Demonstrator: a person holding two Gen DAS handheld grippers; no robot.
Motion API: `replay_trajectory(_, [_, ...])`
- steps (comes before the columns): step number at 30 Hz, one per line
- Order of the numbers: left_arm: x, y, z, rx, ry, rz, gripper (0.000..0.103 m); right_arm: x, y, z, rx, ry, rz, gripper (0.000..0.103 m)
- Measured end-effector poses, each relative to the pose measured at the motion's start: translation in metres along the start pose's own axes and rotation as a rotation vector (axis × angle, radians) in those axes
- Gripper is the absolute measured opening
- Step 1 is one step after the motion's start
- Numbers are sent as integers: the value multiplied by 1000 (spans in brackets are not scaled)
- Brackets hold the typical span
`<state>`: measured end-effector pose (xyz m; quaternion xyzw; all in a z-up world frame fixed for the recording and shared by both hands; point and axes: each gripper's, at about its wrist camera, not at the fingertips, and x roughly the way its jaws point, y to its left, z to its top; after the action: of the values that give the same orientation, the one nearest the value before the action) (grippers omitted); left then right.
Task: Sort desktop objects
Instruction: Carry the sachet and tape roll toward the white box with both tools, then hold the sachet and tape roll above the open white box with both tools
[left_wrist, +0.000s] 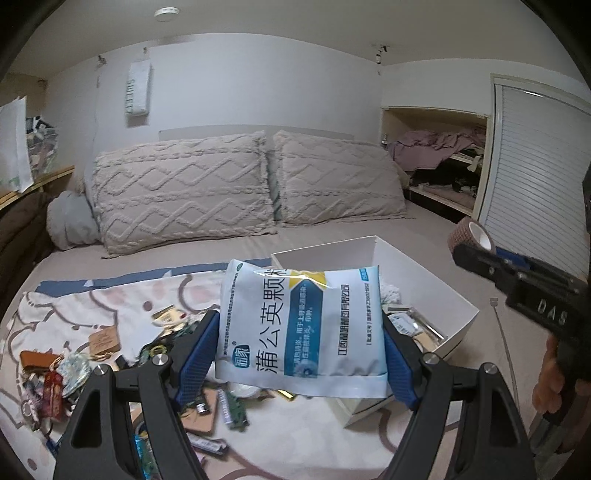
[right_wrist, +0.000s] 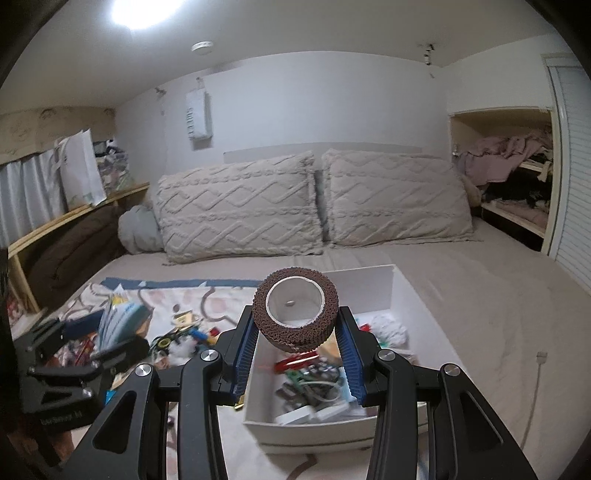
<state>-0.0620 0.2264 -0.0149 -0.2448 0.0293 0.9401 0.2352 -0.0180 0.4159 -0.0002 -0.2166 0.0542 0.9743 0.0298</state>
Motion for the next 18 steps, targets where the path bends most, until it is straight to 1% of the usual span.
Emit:
replay_trajectory(6, [25, -14, 9, 7, 22, -31, 80, 7, -30, 8, 26, 4, -47, 43])
replay_trajectory(8, [35, -19, 13, 10, 42, -64, 80, 10, -38, 9, 25, 9, -65, 43])
replay_trajectory(12, [57, -25, 22, 3, 81, -89, 80, 17, -56, 11, 35, 24, -87, 43])
replay_trajectory(15, [69, -28, 28, -23, 99, -109, 80, 27, -67, 10, 53, 51, -92, 43])
replay_trajectory(18, [85, -33, 33, -41, 139, -133, 80, 40, -74, 8, 76, 90, -87, 43])
